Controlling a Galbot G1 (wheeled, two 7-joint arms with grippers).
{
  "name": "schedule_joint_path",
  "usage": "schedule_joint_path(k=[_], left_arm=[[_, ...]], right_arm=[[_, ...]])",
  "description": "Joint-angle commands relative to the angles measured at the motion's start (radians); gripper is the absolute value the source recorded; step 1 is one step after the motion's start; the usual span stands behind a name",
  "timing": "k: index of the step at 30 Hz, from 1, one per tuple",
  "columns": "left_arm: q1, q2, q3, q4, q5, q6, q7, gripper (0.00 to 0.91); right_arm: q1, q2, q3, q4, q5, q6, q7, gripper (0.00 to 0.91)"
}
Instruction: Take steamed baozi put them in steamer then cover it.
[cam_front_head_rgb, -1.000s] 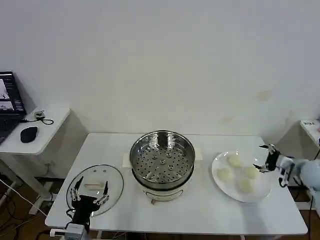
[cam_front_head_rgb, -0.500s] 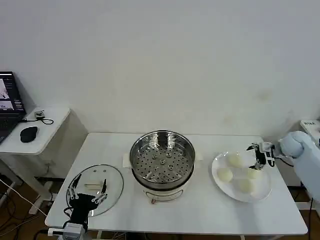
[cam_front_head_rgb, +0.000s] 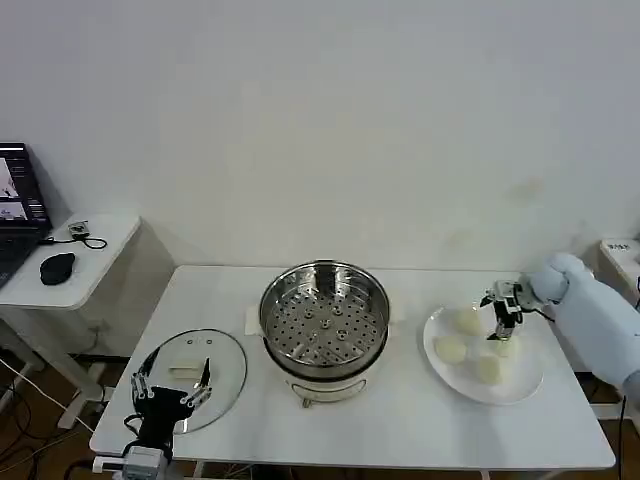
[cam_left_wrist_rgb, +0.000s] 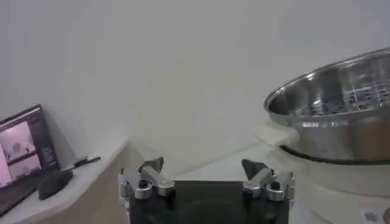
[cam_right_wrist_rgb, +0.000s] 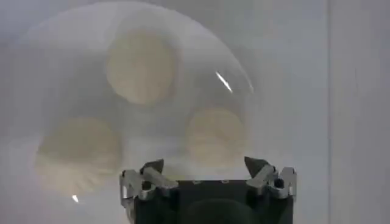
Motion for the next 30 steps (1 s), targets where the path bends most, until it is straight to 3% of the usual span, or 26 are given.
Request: schedule_joint_path(k=[1, 4, 13, 23, 30], left_arm=[[0.001, 0.0, -0.004, 0.001, 0.009, -0.004, 0.002, 0.907], [0.004, -0.001, -0.007, -0.001, 0.008, -0.004, 0.002, 0.907], [0.011, -0.006, -0.008, -0.002, 0.01, -0.006, 0.002, 0.907], [0.011, -0.008, -0.004, -0.007, 0.011, -0.006, 0.003, 0.907], [0.012, -0.003, 0.0, -0.006, 0.011, -0.005, 0.002, 0.907]], right_arm=[[0.041, 0.039, -0.051, -0.065, -0.003, 0.009, 0.008, 0.907], [0.041, 0.056, -0.045, -0.08, -0.008, 0.008, 0.012, 0.897], [0.037, 0.081, -0.045, -0.111, -0.042, 0.009, 0.018, 0.675], [0.033, 0.078, -0.041, -0.101, -0.039, 0.012, 0.021, 0.655], [0.053, 0.011, -0.068, 0.011, 0.018, 0.016, 0.006, 0.655]])
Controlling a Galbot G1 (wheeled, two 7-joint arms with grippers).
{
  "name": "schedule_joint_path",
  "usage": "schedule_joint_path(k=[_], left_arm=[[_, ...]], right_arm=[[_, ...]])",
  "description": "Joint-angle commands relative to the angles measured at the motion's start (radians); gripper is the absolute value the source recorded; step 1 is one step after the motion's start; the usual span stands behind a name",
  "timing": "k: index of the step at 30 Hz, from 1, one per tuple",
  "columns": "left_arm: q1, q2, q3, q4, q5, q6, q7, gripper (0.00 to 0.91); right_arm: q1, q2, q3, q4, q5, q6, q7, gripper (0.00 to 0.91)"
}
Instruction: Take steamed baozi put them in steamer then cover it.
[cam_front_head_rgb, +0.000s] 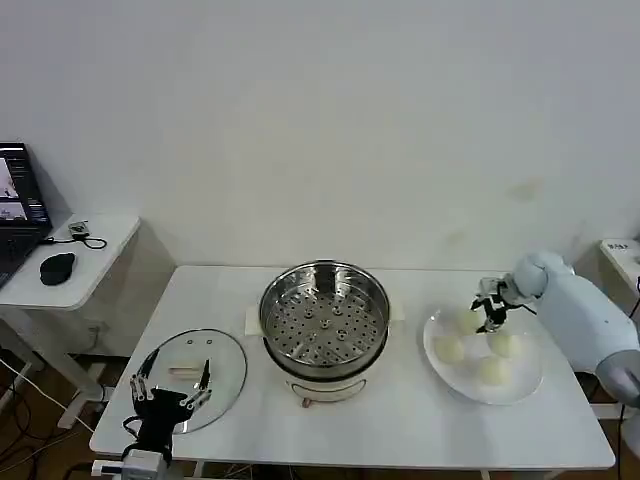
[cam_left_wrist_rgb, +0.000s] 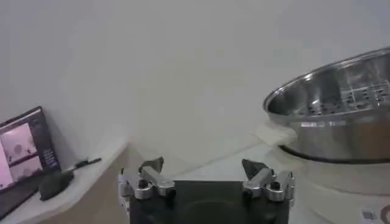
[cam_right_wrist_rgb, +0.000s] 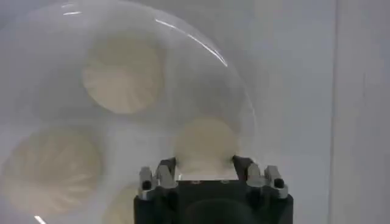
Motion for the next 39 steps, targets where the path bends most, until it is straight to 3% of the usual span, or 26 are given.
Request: schedule_joint_path(k=[1, 11, 16, 30, 39], left_arm=[[-0.003, 0.003, 0.003, 0.004, 0.001, 0.001, 0.0, 0.907], [-0.006, 0.011, 0.002, 0.005, -0.003, 0.001, 0.001, 0.907], [-0.006, 0.012, -0.003, 0.003, -0.012, 0.004, 0.0, 0.907], [-0.003, 0.008, -0.041, -0.003, -0.017, 0.006, 0.001, 0.907], [0.032, 0.009, -0.087, -0.036, -0.072, 0.025, 0.006, 0.907]], right_arm=[[0.013, -0.045, -0.028, 0.09, 0.04, 0.002, -0.003, 0.655], [0.205, -0.216, -0.173, 0.32, 0.199, 0.016, -0.044, 0.665], [0.344, -0.22, -0.251, 0.38, 0.266, 0.016, -0.056, 0.665], [0.563, -0.021, -0.484, 0.538, 0.406, 0.002, -0.036, 0.665], [0.57, 0.175, -0.546, 0.491, 0.449, 0.054, -0.027, 0.665]])
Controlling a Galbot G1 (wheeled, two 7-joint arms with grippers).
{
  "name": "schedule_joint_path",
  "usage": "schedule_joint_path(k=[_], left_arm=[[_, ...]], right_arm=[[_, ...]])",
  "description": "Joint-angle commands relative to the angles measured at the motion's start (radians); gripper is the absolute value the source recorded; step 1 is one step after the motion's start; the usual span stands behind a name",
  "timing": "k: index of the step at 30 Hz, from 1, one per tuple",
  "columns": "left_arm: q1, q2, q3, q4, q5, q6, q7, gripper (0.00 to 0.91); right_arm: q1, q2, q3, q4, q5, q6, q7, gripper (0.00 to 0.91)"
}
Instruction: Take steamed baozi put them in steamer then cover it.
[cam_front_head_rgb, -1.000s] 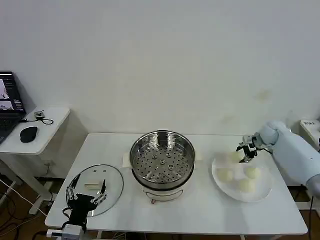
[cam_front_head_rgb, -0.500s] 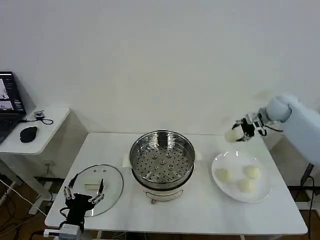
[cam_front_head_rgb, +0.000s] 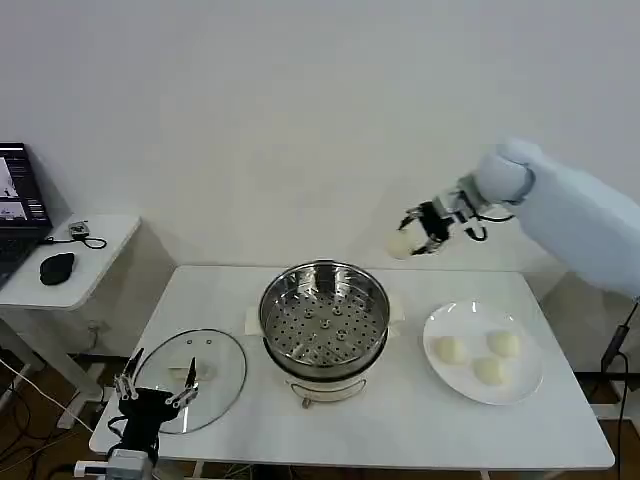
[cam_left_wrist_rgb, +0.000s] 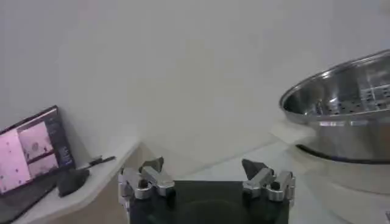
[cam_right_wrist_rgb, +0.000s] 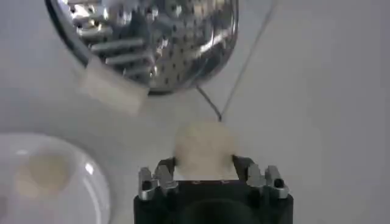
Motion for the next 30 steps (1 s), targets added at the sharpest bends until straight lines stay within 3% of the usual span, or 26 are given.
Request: schedule_joint_path(k=[1, 8, 17, 21, 30], left_arm=[[0.029, 0.01, -0.038, -0.027, -0.073, 0.029, 0.006, 0.907], [0.066, 0.032, -0.072, -0.054, -0.299, 0.092, 0.027, 0.907], [0.081, 0.024, -0.081, -0.066, -0.277, 0.087, 0.025, 0.907], [0.085, 0.02, -0.083, -0.067, -0.271, 0.085, 0.025, 0.907], [0.088, 0.012, -0.085, -0.069, -0.257, 0.08, 0.026, 0.907]], right_arm=[[0.046, 0.169, -0.086, 0.006, 0.05, 0.044, 0.006, 0.665], [0.003, 0.25, -0.151, -0.038, 0.009, 0.142, 0.027, 0.665], [-0.05, 0.306, -0.185, -0.12, -0.136, 0.271, 0.072, 0.665], [-0.071, 0.334, -0.17, -0.194, -0.232, 0.342, 0.118, 0.665], [-0.095, 0.368, -0.148, -0.282, -0.311, 0.407, 0.16, 0.665]])
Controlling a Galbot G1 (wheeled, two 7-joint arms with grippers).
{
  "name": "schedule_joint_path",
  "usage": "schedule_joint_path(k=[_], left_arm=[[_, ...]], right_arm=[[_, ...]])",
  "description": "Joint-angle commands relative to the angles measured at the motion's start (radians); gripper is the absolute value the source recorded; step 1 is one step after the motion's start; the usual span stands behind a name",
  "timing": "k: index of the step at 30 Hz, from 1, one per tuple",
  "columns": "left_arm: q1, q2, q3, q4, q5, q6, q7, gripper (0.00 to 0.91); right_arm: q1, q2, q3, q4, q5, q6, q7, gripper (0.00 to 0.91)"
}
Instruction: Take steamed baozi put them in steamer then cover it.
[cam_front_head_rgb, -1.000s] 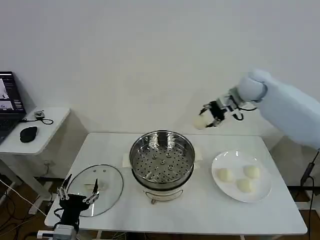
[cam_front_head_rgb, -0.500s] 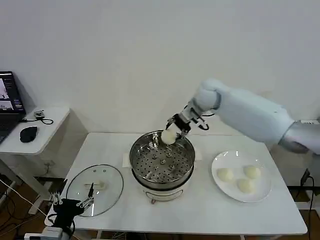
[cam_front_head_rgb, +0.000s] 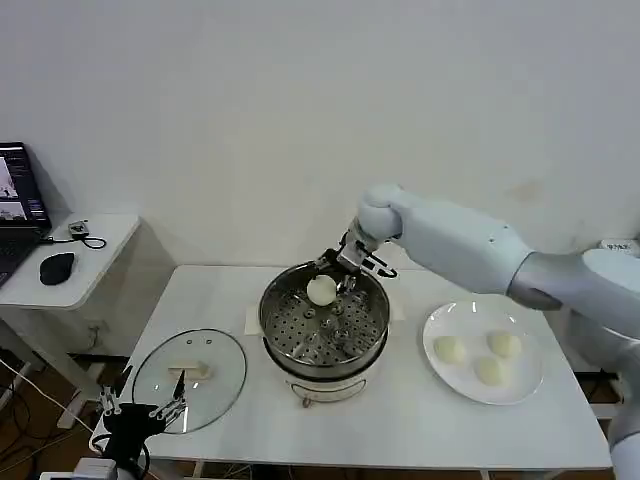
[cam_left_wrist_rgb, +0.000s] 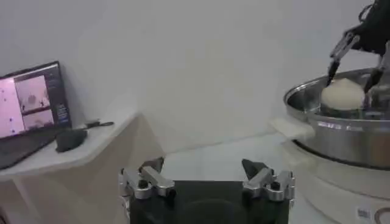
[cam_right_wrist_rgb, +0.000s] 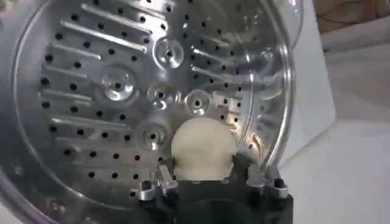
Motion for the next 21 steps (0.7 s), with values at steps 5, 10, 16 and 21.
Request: schedule_joint_path(k=[5, 10, 16, 21], left_arm=[[0.003, -0.005, -0.006, -0.004, -0.007, -0.001, 0.001, 0.907], [0.001, -0.006, -0.003, -0.006, -0.003, -0.002, 0.001, 0.907], [0.004, -0.007, -0.003, -0.006, -0.003, -0.002, 0.002, 0.907], [0.0, -0.002, -0.004, -0.004, -0.006, -0.002, 0.004, 0.907]], right_arm=[[-0.036, 0.05, 0.008, -0.099, -0.121, 0.102, 0.061, 0.665], [-0.044, 0.059, 0.014, -0.112, -0.147, 0.119, 0.084, 0.907], [-0.023, 0.042, 0.016, -0.068, -0.095, 0.113, 0.118, 0.907], [0.058, -0.045, -0.01, 0.102, 0.071, 0.009, 0.059, 0.907]])
